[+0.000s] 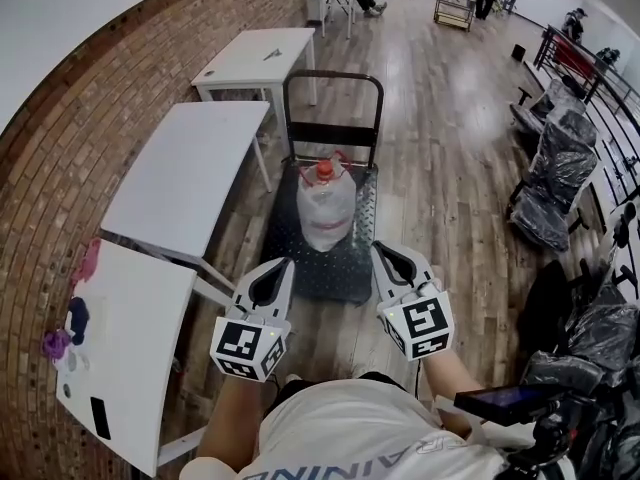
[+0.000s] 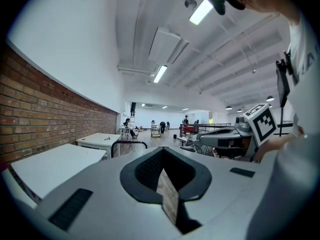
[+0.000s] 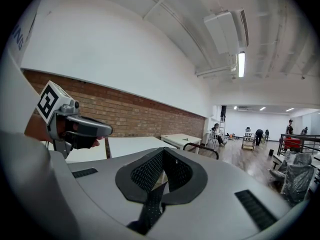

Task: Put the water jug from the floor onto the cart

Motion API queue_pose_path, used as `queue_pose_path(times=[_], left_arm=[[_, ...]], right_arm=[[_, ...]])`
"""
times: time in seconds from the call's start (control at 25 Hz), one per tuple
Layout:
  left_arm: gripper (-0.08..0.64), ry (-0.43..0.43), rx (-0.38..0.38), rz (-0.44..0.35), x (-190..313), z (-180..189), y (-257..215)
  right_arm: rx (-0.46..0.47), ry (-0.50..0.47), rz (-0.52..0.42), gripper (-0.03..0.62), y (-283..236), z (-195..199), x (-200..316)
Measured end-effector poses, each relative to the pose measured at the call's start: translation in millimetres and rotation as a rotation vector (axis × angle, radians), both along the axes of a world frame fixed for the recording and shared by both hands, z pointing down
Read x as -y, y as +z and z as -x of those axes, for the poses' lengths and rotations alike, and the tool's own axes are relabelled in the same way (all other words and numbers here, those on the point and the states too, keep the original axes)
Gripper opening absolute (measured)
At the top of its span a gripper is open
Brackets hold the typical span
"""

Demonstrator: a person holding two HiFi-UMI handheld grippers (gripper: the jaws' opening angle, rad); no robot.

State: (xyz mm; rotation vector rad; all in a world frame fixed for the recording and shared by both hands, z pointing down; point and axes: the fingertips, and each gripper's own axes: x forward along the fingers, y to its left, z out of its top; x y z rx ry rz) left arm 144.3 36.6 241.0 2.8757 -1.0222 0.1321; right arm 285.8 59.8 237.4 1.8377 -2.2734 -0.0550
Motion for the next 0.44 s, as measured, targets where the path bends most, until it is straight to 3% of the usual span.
queue_pose_path(times=[0.44], left_arm=[[0.002, 0.008, -0.010, 0.013, 15, 21, 1]], right_arm=[[0.016, -0.025, 0.030, 0.005, 6, 28, 17]])
